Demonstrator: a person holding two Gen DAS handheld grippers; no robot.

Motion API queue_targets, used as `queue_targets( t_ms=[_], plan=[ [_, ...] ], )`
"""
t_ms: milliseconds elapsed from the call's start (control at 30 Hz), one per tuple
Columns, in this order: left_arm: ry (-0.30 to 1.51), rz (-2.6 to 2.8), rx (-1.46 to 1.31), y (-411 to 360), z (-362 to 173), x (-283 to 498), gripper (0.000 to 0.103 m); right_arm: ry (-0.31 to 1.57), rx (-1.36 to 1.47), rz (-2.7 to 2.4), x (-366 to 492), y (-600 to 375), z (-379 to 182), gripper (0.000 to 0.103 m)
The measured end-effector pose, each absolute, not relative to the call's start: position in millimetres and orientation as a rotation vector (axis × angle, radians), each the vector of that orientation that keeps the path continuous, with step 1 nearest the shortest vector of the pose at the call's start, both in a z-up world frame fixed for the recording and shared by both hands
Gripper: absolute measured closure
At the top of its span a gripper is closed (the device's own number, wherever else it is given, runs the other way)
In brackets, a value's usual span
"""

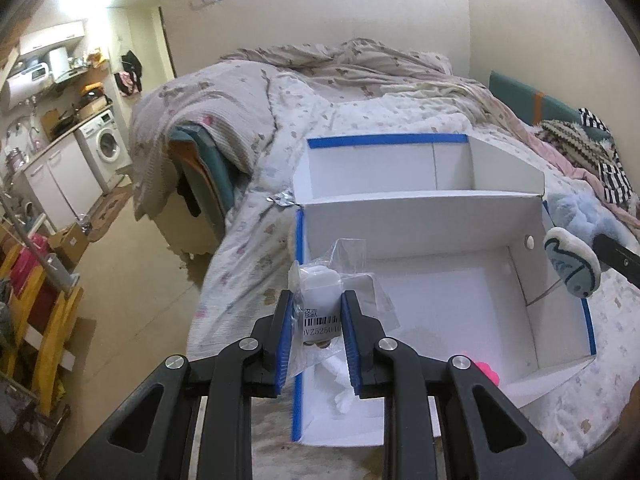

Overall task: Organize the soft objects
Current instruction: 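Carry the plastic bag and blue plush with both grippers over the box, then open the left gripper to drop the bag while the right gripper lowers the plush into the box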

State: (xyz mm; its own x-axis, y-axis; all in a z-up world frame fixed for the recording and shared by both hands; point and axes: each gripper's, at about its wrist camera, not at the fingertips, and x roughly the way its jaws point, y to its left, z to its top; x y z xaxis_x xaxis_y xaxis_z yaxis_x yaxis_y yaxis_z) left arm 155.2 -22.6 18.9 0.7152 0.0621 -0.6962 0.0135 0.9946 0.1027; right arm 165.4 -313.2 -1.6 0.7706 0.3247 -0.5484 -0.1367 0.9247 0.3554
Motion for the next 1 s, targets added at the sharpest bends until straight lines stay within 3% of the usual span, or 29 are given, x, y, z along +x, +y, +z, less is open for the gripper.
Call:
queue_targets(
  t_ms=[267,1000],
  plan=[
    [0.839,-0.033,0.11,-33.3,-28.0,168.4,0.082,0.73,0.401,0.308,178.0,-307.7,-21.9,0.083],
    [0.969,-0.079,0.142,-47.3,-69.3,192.9,0.082,0.985,0.319,0.294,208.2,-282.4,-77.1,0.083]
  ],
)
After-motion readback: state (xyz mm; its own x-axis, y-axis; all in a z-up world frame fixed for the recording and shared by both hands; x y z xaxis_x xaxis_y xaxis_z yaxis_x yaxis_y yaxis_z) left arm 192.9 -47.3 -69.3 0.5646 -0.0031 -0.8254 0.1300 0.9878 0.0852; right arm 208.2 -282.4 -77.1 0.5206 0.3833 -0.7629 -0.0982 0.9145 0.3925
